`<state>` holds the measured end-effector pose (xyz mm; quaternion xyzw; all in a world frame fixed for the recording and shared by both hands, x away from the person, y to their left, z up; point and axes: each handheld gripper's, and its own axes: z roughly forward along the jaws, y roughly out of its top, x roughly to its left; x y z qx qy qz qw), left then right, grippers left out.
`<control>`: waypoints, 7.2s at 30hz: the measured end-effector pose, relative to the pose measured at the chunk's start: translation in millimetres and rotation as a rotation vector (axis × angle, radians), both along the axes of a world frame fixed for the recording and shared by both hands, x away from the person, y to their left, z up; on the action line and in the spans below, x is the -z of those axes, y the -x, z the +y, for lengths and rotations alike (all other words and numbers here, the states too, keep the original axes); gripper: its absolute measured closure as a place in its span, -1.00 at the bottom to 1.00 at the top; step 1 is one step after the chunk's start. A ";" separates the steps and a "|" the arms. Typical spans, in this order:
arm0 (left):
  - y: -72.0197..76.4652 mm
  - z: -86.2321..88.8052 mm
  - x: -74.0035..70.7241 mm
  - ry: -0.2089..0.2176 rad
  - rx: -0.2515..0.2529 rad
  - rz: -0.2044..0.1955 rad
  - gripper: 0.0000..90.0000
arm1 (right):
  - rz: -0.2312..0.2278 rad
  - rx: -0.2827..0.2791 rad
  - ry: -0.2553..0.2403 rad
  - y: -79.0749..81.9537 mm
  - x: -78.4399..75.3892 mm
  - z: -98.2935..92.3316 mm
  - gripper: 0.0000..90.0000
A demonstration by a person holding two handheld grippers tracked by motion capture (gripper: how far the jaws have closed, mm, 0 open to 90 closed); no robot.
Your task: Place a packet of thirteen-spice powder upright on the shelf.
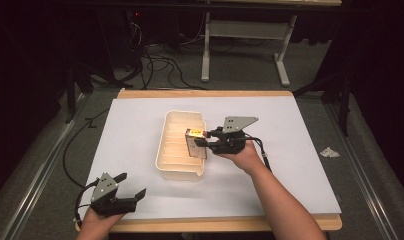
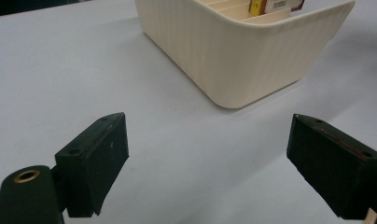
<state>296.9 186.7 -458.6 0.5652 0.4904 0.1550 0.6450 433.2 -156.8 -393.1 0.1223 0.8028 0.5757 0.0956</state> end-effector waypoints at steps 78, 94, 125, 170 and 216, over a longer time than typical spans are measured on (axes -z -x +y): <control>3.4 6.6 -0.4 0.004 -0.025 -0.001 -0.69 | 0.010 0.017 0.094 -2.5 42.5 39.5 0.43; 3.6 6.3 -0.3 0.003 -0.029 -0.005 -0.69 | 0.013 0.033 0.093 -1.5 45.0 37.6 0.41; 3.9 8.0 -1.4 0.005 -0.031 -0.006 -0.69 | 0.024 0.038 0.100 -1.0 39.3 44.7 0.17; 0.9 2.6 0.2 -0.002 -0.025 -0.005 -0.69 | 0.022 0.247 0.066 19.2 2.9 -13.6 -0.46; -7.0 -13.6 2.5 -0.004 0.001 -0.009 -0.69 | 0.038 0.716 0.106 134.9 53.3 -162.3 -0.60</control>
